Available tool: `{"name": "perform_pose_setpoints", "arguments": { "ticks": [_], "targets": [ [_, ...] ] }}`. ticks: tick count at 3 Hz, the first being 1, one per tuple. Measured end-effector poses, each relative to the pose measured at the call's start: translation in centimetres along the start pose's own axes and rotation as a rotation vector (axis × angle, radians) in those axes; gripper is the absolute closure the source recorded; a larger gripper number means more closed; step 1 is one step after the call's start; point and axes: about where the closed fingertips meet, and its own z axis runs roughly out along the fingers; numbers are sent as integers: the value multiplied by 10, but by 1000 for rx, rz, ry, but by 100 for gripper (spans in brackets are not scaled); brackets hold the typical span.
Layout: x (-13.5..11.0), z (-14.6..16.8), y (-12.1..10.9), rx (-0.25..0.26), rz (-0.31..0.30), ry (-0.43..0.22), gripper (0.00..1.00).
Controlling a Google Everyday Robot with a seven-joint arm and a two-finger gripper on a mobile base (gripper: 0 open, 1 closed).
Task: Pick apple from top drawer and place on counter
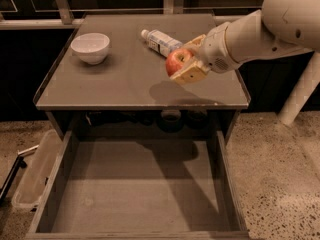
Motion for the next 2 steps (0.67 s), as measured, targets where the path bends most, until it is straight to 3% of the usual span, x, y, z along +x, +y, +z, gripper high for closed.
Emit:
{"name": "perform_pose_setpoints", "arguments": {
  "ticks": [2],
  "targets": [
    [21,21,-33,42,79,-39,100]
  ]
}}
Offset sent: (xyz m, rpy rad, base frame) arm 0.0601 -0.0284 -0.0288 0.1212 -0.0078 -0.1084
